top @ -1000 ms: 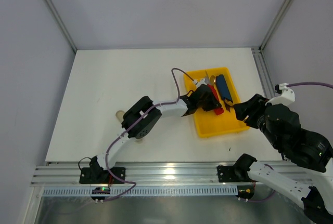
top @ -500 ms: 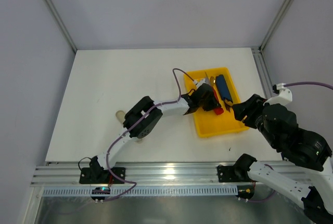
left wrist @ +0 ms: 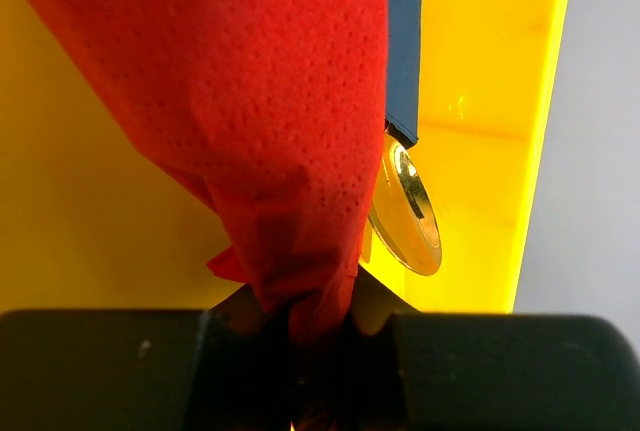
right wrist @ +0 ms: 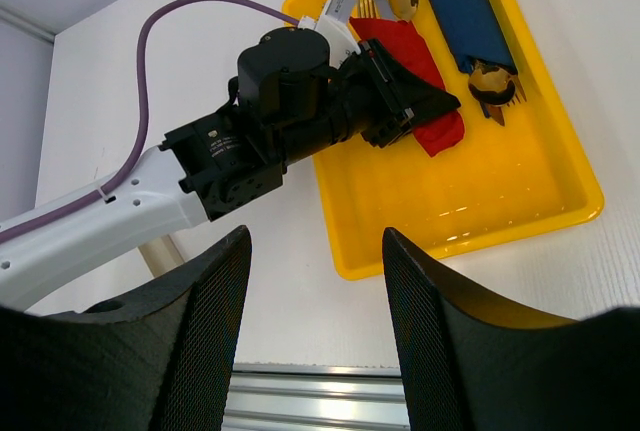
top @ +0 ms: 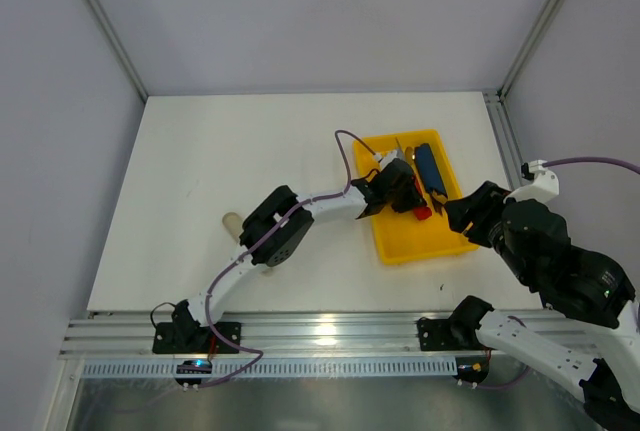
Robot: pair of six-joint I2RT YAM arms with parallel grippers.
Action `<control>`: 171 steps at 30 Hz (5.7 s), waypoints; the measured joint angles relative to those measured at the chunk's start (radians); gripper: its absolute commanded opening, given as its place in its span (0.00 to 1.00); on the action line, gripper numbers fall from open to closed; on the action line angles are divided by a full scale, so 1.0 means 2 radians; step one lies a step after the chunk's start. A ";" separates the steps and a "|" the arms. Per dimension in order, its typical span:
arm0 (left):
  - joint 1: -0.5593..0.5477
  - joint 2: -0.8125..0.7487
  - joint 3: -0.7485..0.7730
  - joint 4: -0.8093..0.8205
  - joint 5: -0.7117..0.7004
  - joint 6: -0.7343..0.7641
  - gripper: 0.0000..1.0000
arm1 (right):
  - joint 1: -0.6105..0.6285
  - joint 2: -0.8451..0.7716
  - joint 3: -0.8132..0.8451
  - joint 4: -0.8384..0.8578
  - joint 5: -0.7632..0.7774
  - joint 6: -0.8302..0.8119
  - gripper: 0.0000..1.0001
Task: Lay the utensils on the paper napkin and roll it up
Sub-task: Place the utensils in the bin, then reset both arms
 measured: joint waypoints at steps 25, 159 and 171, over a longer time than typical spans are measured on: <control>0.000 0.003 0.030 -0.051 -0.007 -0.002 0.26 | 0.000 0.000 -0.002 0.003 -0.002 0.000 0.59; -0.010 -0.151 -0.092 -0.193 -0.077 0.060 0.59 | 0.000 -0.007 -0.020 0.026 -0.018 0.002 0.59; -0.011 -0.286 -0.136 -0.163 -0.061 0.133 0.59 | 0.000 0.006 -0.036 0.040 -0.020 -0.006 0.60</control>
